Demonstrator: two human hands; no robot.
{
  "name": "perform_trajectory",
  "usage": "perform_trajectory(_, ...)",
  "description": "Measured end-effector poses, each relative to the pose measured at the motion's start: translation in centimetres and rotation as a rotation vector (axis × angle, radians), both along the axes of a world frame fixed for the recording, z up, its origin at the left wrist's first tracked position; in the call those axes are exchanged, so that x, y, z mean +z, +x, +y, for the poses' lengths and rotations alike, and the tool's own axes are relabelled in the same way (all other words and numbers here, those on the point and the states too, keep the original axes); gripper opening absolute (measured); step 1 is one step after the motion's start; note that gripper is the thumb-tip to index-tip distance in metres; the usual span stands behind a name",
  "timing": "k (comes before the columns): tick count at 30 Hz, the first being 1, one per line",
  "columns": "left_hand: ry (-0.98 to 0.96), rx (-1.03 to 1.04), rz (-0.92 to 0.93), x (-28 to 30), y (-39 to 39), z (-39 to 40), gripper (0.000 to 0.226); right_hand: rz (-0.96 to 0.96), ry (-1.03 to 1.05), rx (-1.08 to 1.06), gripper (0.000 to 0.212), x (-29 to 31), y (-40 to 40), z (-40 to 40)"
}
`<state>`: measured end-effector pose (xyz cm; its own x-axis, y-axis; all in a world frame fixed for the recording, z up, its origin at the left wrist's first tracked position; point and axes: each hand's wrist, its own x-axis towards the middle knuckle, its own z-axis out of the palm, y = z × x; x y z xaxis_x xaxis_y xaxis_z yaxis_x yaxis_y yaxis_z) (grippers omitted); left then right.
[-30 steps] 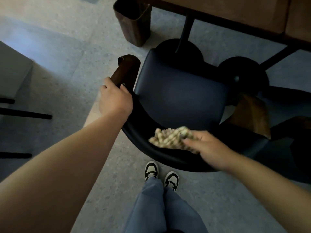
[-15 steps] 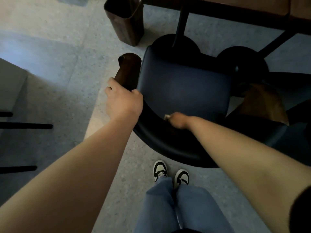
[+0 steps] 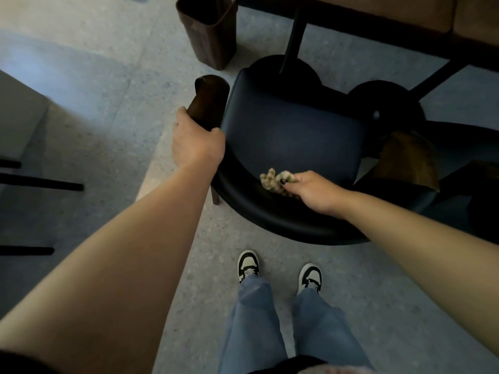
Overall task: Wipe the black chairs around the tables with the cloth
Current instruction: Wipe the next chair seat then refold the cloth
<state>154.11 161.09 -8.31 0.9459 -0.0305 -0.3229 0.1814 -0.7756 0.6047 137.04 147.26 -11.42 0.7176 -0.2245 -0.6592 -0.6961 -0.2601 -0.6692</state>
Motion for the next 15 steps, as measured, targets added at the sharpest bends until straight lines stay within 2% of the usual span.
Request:
perform_trajectory(4, 0.004, -0.003, -0.01, 0.4, -0.4, -0.1, 0.064, -0.061, 0.041, 0.062, 0.024, 3.7, -2.9, -0.1)
perform_trajectory(9, 0.083, -0.079, -0.059, 1.1, -1.9, -0.4, 0.073, -0.068, 0.19, 0.11, 0.027, 7.3, -6.2, -1.9)
perform_trajectory(12, 0.257, -0.277, -0.082, 0.9, -4.5, -0.5, 0.084, -0.063, 0.237, 0.065, 0.025, 8.7, -7.0, -4.0)
perform_trajectory(15, 0.399, -0.615, -0.218, 0.3, -6.6, -0.6, 0.072, -0.099, 0.149, -0.177, 0.021, 7.8, -5.7, -6.2)
